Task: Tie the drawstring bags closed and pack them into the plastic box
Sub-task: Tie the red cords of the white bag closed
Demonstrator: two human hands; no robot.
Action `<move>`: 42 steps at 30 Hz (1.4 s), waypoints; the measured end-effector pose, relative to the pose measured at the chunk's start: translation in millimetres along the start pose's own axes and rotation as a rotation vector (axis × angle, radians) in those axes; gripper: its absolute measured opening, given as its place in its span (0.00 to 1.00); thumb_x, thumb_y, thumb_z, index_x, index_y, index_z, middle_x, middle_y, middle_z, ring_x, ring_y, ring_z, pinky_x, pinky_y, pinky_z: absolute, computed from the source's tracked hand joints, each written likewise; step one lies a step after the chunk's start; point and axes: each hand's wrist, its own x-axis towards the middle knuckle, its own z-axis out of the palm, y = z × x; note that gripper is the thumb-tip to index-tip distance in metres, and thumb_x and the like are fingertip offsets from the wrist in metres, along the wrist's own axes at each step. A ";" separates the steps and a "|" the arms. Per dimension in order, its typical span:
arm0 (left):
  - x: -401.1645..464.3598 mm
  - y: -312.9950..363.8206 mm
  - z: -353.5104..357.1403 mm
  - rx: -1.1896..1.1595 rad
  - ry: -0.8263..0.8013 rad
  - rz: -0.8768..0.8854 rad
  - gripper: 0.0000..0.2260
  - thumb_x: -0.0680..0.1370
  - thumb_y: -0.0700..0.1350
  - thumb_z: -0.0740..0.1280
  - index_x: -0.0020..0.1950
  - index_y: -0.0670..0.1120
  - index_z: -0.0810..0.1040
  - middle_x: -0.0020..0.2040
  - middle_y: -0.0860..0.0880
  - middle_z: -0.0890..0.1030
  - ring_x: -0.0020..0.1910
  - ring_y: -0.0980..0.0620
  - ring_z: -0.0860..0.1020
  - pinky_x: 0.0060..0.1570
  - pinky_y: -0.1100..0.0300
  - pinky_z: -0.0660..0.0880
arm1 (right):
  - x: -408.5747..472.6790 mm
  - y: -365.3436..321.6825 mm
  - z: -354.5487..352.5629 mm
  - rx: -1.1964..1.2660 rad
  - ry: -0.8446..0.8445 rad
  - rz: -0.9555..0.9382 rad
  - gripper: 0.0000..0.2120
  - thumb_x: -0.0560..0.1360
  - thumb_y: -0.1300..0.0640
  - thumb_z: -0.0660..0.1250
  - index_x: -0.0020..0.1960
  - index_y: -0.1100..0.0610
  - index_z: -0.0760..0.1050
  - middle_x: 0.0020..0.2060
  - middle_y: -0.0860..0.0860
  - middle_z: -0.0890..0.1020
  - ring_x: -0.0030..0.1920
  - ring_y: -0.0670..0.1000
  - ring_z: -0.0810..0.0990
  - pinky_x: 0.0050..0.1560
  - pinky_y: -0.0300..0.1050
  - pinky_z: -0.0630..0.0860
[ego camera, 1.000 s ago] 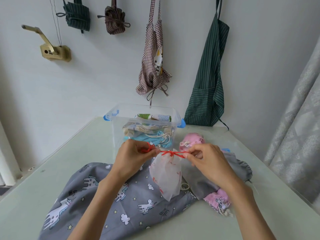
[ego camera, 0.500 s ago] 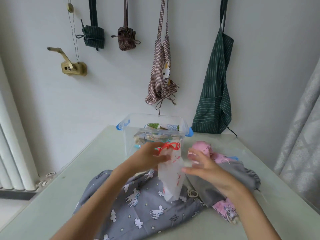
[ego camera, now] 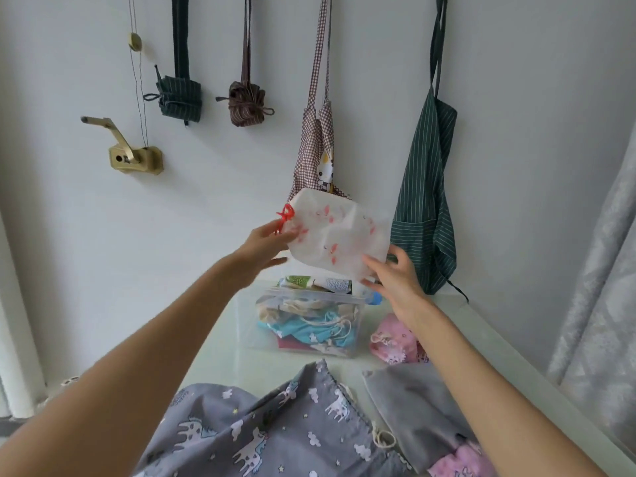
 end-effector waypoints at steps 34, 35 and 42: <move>-84.4 -79.3 10.1 1.148 0.213 0.294 0.10 0.77 0.47 0.64 0.56 0.54 0.80 0.63 0.54 0.78 0.60 0.50 0.74 0.57 0.56 0.69 | -59.0 81.0 -25.7 -1.086 -0.112 -0.657 0.12 0.74 0.63 0.65 0.55 0.51 0.76 0.32 0.41 0.72 0.35 0.39 0.69 0.37 0.29 0.63; -102.5 -79.0 11.1 1.162 0.151 0.215 0.10 0.77 0.48 0.64 0.56 0.55 0.79 0.62 0.55 0.78 0.60 0.51 0.74 0.56 0.57 0.70 | -71.7 87.4 -29.8 -1.104 -0.154 -0.595 0.14 0.74 0.63 0.64 0.56 0.50 0.75 0.32 0.42 0.72 0.34 0.39 0.69 0.35 0.29 0.63; -192.7 -98.8 24.7 1.469 -0.286 -0.166 0.30 0.73 0.68 0.60 0.72 0.57 0.63 0.72 0.52 0.64 0.71 0.48 0.62 0.64 0.46 0.65 | -120.8 123.0 -51.9 -1.367 -0.428 -0.352 0.19 0.78 0.61 0.55 0.67 0.50 0.66 0.60 0.46 0.74 0.59 0.49 0.71 0.56 0.44 0.69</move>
